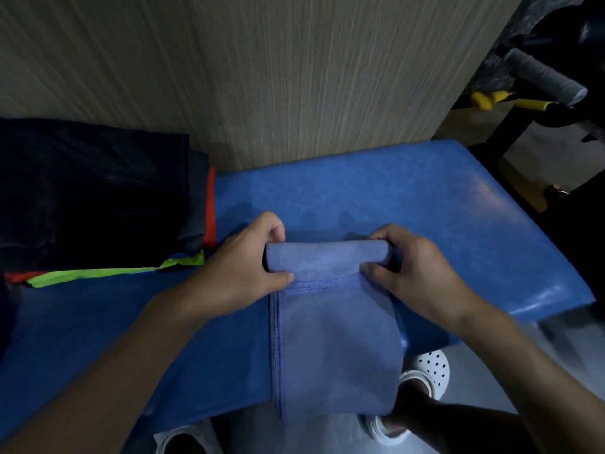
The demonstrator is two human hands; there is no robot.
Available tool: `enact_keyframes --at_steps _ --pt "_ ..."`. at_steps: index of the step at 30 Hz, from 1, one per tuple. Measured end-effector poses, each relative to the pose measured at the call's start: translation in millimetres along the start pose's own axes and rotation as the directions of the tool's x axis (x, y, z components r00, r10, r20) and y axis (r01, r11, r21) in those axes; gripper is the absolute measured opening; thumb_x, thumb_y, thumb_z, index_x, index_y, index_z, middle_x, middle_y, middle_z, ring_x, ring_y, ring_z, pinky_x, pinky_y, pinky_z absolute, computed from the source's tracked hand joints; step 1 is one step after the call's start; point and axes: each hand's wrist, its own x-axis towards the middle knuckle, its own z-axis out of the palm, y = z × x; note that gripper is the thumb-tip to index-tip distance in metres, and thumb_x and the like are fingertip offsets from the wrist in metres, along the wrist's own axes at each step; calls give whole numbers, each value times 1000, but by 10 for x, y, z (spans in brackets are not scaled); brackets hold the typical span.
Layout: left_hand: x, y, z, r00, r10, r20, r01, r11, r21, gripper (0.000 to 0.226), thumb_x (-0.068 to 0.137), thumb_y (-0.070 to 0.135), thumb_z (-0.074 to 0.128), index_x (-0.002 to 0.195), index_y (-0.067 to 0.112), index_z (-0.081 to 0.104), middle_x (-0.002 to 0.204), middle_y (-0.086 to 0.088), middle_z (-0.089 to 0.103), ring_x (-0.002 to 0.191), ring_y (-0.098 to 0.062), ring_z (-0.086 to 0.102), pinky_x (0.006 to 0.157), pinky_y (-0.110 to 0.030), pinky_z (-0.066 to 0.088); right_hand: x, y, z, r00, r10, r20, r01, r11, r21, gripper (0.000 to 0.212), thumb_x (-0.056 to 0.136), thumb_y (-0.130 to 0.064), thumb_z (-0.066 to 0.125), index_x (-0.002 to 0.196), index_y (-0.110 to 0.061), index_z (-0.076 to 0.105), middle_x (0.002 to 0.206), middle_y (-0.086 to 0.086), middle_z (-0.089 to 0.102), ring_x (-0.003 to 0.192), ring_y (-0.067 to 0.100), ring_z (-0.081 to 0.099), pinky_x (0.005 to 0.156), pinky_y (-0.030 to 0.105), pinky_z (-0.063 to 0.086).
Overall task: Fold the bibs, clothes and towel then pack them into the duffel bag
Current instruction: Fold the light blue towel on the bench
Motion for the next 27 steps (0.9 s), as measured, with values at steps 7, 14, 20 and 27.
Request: enact_keyframes --at_steps 7,14,20,27 --pt "-35 15 4 959 252 -134 -229 959 164 45 79 6 73 115 28 56 106 14 55 105 -13 52 93 -39 45 11 -77 -20 972 -201 -121 195 979 -62 28 73 -28 72 96 -26 56 101 -13 59 101 16 52 90 52 42" --pt "-193 -17 -83 978 179 107 -189 978 89 44 68 64 68 104 40 56 116 20 53 118 -7 49 100 -38 42 -141 -1 -42 977 -214 7 214 975 -55 35 75 -64 59 87 -32 55 117 -12 52 118 11 46 98 50 41" --pt "-163 -4 -43 980 145 134 -146 989 1 26 82 54 61 100 35 58 108 14 62 109 -12 59 95 -46 46 -152 30 5 977 -207 52 211 972 -101 27 81 -60 54 85 -34 49 115 -12 55 116 10 47 97 47 42" --pt "-151 -53 -14 984 45 172 -77 980 183 69 72 71 56 135 46 42 126 23 50 123 -2 46 108 -38 39 -132 32 -101 975 -107 194 136 980 -144 53 81 -51 68 129 -37 50 118 -25 52 114 -2 42 107 37 35"
